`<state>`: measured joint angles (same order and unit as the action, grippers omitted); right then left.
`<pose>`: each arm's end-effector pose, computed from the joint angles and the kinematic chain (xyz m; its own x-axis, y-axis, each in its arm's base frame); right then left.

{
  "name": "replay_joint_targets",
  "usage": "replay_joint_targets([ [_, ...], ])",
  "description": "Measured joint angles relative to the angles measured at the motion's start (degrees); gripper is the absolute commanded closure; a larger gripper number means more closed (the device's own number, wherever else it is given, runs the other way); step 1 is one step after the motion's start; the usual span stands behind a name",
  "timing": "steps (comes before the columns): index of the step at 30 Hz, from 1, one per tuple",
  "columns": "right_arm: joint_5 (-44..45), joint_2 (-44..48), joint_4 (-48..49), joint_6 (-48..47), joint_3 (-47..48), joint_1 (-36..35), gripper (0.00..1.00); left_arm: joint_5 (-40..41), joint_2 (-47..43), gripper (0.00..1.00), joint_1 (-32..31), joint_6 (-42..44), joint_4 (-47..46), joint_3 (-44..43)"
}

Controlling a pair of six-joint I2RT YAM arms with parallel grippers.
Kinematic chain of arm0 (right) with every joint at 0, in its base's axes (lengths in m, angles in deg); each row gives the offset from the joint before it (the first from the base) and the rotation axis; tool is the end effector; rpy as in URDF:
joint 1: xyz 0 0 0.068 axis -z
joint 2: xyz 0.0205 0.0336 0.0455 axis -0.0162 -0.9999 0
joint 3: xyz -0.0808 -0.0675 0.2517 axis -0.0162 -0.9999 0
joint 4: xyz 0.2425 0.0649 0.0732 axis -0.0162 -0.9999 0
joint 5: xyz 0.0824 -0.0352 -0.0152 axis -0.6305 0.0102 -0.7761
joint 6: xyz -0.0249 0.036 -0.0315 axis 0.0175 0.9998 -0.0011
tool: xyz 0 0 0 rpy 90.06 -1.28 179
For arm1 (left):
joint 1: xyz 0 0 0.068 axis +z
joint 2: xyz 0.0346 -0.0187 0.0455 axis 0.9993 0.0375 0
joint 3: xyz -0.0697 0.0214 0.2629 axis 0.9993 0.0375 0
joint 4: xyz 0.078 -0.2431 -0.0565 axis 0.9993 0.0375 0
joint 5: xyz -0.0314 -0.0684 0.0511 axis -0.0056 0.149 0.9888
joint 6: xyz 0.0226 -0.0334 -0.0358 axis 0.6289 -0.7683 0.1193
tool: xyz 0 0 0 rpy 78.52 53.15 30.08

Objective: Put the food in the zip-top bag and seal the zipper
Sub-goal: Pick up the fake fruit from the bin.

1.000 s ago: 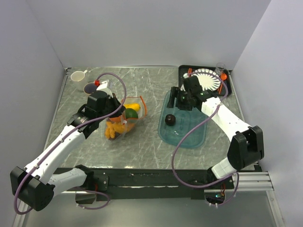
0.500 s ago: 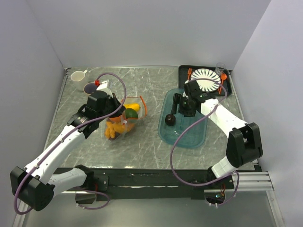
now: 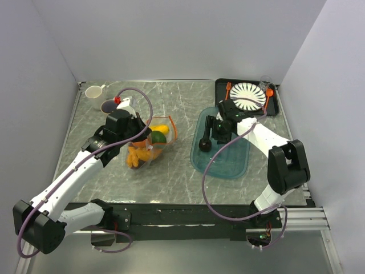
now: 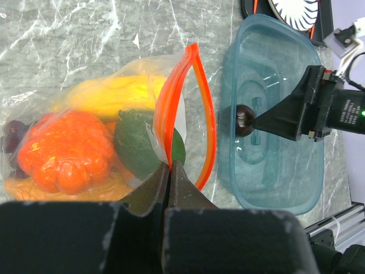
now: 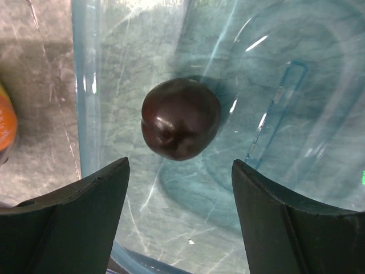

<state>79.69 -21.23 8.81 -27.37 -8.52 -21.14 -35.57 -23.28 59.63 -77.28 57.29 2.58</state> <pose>0.3142 0.1225 0.2263 -0.9155 0.1031 -0.3888 -0.0429 0.9361 0.3491 0.2125 -0.1133 0.3281 -0.6022 -0.3408 -0.7220 0.1270 0.8519 -0.5081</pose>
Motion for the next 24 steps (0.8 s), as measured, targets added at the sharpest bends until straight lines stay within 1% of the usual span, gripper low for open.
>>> replay_joint_targets([
  [8,-2.0,-2.6,2.7,1.1,-0.7,0.0,0.22,0.0,0.0,0.99,0.0,0.0,0.0,0.0],
  [11,-2.1,-4.7,2.8,1.0,-0.5,0.0,0.24,0.0,0.0,0.99,0.0,0.0,0.0,0.0],
  [15,-2.5,-7.6,3.1,1.0,-0.3,0.0,0.29,0.0,0.0,0.99,0.0,0.0,0.1,0.0],
  [17,-2.8,-7.8,3.5,0.8,-0.3,0.0,0.33,0.0,0.0,0.99,0.0,0.0,0.1,0.0],
  [19,-2.8,-7.8,4.0,0.6,-0.3,0.0,0.34,0.1,-0.2,0.99,0.0,0.0,0.1,0.0],
  [20,-2.9,-7.8,4.1,0.5,-0.3,0.0,0.33,0.1,-0.2,0.99,0.0,0.0,0.1,0.0],
  [23,-2.9,-7.8,4.2,0.1,-0.3,0.0,0.24,0.1,-0.2,0.99,0.0,0.0,0.1,0.0],
  [24,-2.8,-7.8,4.2,-0.1,-0.3,0.0,0.19,0.1,-0.2,0.99,0.0,0.0,0.1,0.0],
])
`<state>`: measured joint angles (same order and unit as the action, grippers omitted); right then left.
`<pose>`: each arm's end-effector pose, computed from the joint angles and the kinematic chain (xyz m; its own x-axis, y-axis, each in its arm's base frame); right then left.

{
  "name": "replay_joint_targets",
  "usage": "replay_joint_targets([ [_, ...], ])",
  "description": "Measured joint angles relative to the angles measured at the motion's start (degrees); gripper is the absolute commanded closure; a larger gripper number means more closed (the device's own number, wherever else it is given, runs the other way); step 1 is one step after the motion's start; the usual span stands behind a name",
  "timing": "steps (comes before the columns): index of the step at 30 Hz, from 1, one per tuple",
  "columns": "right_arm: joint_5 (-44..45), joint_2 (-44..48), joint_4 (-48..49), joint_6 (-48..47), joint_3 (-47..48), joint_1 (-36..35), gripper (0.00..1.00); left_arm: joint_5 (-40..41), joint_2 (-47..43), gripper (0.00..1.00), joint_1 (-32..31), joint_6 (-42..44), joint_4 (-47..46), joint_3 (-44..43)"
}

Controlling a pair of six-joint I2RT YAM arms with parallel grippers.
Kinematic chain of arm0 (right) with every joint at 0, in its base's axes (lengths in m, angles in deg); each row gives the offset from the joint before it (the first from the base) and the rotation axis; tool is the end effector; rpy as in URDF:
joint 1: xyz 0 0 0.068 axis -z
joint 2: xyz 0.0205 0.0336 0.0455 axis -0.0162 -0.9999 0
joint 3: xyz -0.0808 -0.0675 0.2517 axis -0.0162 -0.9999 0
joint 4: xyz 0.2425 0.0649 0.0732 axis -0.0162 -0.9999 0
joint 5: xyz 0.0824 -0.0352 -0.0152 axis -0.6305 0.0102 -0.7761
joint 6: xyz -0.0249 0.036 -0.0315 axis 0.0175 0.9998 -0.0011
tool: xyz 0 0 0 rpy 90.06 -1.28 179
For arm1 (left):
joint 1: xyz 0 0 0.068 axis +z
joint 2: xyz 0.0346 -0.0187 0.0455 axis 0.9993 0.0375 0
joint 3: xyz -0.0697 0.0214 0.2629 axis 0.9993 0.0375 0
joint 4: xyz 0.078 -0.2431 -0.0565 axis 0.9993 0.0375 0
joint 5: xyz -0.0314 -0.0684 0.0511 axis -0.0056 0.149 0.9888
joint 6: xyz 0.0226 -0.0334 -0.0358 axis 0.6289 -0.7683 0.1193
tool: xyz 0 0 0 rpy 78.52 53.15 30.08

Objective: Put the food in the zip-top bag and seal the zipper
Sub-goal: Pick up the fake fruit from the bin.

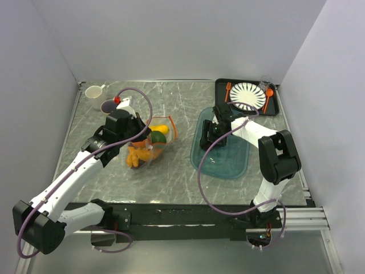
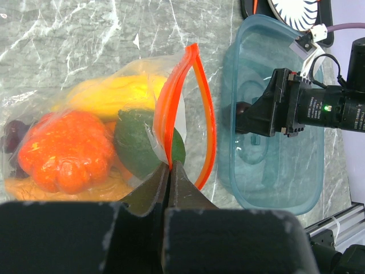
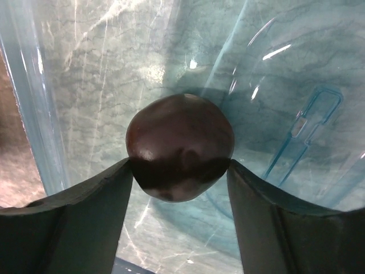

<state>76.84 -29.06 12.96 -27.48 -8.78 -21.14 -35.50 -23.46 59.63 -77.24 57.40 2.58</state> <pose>0.3311 0.1305 0.1843 -0.9457 0.0857 -0.3137 -0.0379 0.9291 0.3679 0.2118 -0.1129 0.3286 -0.6008 -0.3409 -0.7231 0.1272 0.8522 -0.5075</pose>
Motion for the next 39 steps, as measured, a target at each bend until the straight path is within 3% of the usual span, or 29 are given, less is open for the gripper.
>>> replay_joint_targets([
  [7,1.4,0.0,-0.7,-0.8,1.0,0.0,0.14,0.0,0.0,0.99,0.0,0.0,0.0,0.0],
  [20,2.7,-2.4,-1.9,-2.3,5.9,0.0,0.24,0.0,0.0,0.99,0.0,0.0,0.0,0.0],
  [32,2.5,-3.0,-2.6,-2.3,4.8,0.0,0.2,0.0,0.0,0.99,0.0,0.0,0.0,0.0],
  [35,2.5,-3.0,-2.3,-2.3,4.2,0.0,0.32,0.0,0.0,0.99,0.0,0.0,0.0,0.0],
  [37,2.4,-3.0,-2.4,-2.1,3.9,0.0,0.49,0.0,0.0,0.99,0.0,0.0,0.0,0.0],
  [39,2.4,-2.9,-2.3,-2.3,3.9,0.0,0.57,0.0,0.0,0.99,0.0,0.0,0.0,0.0],
])
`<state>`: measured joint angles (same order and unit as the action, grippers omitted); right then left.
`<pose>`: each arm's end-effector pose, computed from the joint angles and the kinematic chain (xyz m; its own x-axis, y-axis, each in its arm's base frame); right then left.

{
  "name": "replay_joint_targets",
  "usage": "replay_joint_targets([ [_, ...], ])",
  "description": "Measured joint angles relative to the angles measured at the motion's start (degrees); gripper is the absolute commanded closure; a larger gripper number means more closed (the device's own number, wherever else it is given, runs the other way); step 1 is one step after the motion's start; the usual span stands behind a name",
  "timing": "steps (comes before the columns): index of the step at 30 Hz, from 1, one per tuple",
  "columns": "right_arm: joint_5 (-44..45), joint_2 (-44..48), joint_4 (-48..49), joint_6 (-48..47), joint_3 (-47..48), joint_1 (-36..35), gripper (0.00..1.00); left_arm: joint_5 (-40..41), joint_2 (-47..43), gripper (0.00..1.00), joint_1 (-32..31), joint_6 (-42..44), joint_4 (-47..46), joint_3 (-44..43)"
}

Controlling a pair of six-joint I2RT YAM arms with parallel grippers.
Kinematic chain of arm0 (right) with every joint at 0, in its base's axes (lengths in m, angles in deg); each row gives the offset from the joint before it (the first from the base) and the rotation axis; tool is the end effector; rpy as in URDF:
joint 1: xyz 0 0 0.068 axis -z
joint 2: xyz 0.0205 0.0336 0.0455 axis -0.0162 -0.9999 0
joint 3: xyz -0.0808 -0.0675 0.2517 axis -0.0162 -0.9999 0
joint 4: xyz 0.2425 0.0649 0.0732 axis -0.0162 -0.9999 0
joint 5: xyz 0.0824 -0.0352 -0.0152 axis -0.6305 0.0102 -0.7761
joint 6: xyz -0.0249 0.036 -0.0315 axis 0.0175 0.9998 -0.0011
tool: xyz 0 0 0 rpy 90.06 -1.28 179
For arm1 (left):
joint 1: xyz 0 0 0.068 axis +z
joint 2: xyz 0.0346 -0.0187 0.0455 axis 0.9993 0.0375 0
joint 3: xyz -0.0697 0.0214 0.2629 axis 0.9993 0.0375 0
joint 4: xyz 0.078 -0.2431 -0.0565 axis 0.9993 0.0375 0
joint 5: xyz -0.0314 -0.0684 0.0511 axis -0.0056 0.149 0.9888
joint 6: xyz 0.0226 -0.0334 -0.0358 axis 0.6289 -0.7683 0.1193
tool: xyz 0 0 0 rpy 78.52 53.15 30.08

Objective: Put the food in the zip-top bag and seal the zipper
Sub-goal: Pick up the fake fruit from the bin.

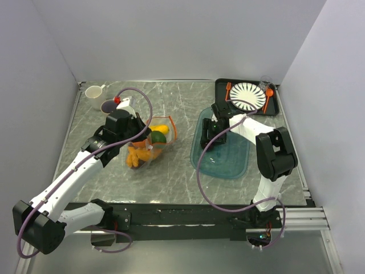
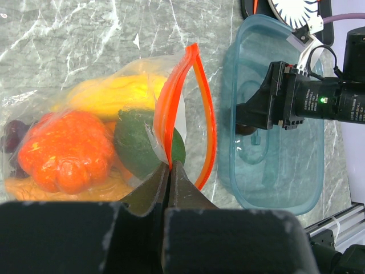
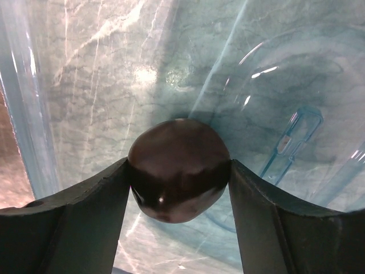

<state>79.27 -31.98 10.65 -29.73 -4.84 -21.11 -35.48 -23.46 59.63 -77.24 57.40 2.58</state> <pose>0.3435 0.1333 0.1842 -0.9451 0.0526 -0.3226 -0.0547 0.9476 0.3147 0.2118 -0.1128 0.3286 -0.6006 -0.3410 -0.7232 0.1270 0.8524 -0.5073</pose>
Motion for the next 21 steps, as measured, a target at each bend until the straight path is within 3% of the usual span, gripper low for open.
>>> replay_joint_targets([
  [7,-0.6,0.4,-0.6,0.2,0.0,0.0,0.71,0.0,0.0,0.99,0.0,0.0,0.0,0.0],
  [21,-8.6,13.6,-1.2,2.2,3.6,-2.2,0.65,-0.1,0.0,0.99,0.0,0.1,0.0,0.0],
])
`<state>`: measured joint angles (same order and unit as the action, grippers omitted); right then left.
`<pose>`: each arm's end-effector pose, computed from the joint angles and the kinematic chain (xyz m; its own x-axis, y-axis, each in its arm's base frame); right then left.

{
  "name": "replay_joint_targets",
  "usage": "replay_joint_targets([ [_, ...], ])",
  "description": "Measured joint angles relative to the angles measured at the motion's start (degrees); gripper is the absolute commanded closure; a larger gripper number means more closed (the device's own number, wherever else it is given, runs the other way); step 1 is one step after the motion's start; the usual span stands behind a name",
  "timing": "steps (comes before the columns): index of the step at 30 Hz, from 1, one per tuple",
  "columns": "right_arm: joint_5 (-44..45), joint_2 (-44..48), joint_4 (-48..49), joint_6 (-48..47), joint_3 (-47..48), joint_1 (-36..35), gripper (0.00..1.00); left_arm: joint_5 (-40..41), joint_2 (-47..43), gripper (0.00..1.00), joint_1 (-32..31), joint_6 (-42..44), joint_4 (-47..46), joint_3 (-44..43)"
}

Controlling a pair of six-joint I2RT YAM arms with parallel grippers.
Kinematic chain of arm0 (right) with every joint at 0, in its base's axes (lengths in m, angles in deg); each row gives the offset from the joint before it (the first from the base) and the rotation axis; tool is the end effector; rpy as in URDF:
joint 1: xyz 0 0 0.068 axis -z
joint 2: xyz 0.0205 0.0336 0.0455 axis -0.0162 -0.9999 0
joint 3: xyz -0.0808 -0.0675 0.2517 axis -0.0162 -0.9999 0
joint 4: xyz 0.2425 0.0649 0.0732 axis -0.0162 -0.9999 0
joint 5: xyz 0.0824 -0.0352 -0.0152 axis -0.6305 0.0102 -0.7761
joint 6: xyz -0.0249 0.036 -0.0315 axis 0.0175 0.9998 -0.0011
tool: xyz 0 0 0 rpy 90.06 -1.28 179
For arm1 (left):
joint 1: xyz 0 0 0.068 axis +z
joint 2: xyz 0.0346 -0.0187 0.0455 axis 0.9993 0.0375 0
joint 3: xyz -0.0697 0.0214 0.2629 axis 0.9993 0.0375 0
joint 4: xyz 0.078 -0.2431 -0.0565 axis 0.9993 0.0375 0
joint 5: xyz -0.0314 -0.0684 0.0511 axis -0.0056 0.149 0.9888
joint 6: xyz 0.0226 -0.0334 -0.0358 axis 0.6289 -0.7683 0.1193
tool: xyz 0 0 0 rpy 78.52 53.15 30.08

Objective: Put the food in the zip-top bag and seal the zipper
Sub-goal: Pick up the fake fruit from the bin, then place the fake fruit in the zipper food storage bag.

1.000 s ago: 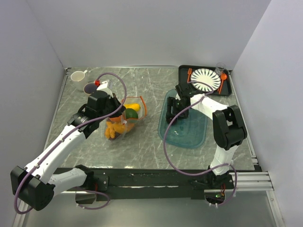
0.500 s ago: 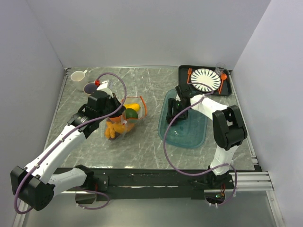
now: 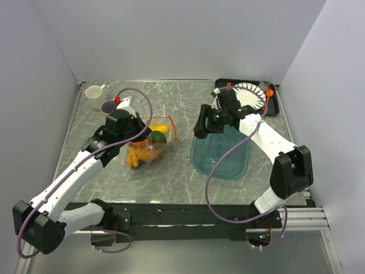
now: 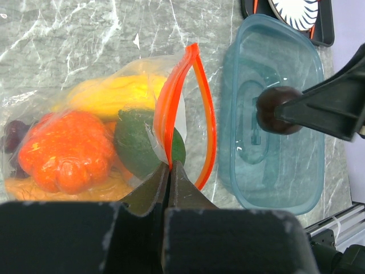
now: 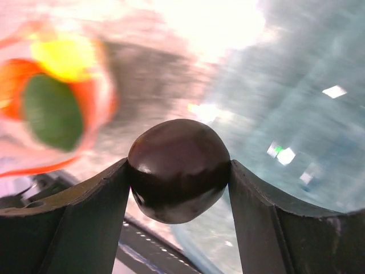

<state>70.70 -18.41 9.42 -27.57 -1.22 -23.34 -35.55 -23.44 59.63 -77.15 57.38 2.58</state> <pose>0.3153 0.1428 0.2838 -0.8698 0.0667 -0.4889 -0.2156 0.8397 0.4983 0.2119 -0.1129 0.3285 -0.6010 -0.3394 -0.7237 0.1287 0.8525 -0.5067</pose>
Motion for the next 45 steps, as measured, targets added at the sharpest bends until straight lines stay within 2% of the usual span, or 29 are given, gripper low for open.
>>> replay_joint_targets([
  [7,-5.1,-1.1,4.9,3.9,6.3,-8.4,0.65,0.0,0.8,0.99,0.0,0.5,0.0,0.0],
  [12,-6.8,-7.7,7.6,6.0,13.8,-13.0,0.66,0.0,0.7,0.99,0.0,0.5,0.0,0.0],
  [22,-7.4,-19.6,9.0,8.0,18.3,-15.3,0.64,0.6,-3.1,0.99,0.0,0.0,0.9,0.4],
  [36,-7.2,-21.0,8.2,8.6,25.1,-18.6,0.59,2.1,-3.4,0.99,0.0,0.0,2.6,0.4],
  [40,-6.7,-22.9,6.8,8.4,27.8,-19.0,0.49,2.8,-3.8,0.99,0.0,-0.1,2.8,0.4],
  [41,-6.6,-23.6,6.5,8.3,28.6,-19.0,0.38,3.0,-4.0,0.99,0.0,-0.1,2.9,0.4],
  [42,-6.5,-23.9,6.3,8.2,29.0,-19.2,0.33,3.1,-4.1,0.99,0.0,-0.1,2.9,0.4],
  [45,-6.4,-24.1,5.7,7.7,29.1,-19.4,0.23,3.5,-4.2,0.99,0.0,-0.1,3.0,0.4],
])
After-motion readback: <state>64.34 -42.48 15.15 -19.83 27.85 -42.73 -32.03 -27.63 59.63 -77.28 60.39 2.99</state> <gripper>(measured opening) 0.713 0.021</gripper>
